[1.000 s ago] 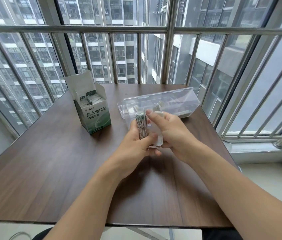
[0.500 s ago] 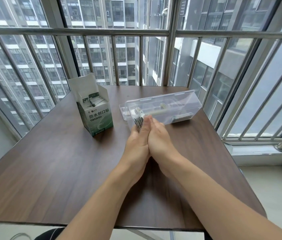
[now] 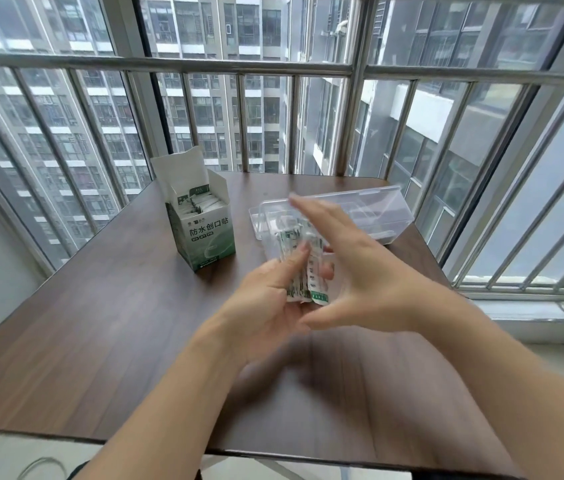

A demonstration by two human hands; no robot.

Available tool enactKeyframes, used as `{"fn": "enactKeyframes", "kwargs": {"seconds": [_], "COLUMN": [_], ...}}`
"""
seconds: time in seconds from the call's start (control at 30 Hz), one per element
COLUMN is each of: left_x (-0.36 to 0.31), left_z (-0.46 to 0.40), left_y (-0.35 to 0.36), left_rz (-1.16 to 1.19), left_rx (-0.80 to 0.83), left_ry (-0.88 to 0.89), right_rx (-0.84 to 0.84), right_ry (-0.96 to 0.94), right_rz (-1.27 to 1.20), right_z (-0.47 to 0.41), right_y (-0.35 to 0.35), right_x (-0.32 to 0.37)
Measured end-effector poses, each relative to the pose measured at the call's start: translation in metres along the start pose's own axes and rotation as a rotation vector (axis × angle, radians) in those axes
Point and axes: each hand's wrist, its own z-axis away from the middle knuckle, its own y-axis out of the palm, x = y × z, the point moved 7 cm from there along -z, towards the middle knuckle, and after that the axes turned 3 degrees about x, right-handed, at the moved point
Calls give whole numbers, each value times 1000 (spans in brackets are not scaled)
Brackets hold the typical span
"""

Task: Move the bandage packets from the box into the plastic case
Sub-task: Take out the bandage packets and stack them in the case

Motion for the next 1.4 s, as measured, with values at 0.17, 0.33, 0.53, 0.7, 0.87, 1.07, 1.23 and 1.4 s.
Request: {"fn": "enactKeyframes", "kwargs": {"seconds": [0.17,0.33,0.53,0.7,0.87,1.07,1.23,1.4], "left_x": [0,-4,-14,-14,-15,-11,-7,-8], "left_z": [2,-1,-3,-2,1,0,-2,-3], "left_y": [10,12,10,9,7,-2,-6,-10], "left_rz": [12,47,-75,-100,-39,-78,-86,-89], "left_rx": [84,30,-49,-59,-49,-132,-182,-213], "left_ry": [-51,9,70,44,31,75,76,71], "right_rx": [-14,-58,-70,-20,-48,30,92,125], "right_ry": [-23,-39,-53,-73,-42,-29,26,65], "right_rz": [-44,-95,11,114,117,161,167,165], "right_z": [-6,-2,-5,-10,-12,-14,-17,-25], "right_y": [1,-6,-15,-10,-7,2,9,11], "right_x": [-9,-16,-14,-7,-10,-11,-19,-21]}}
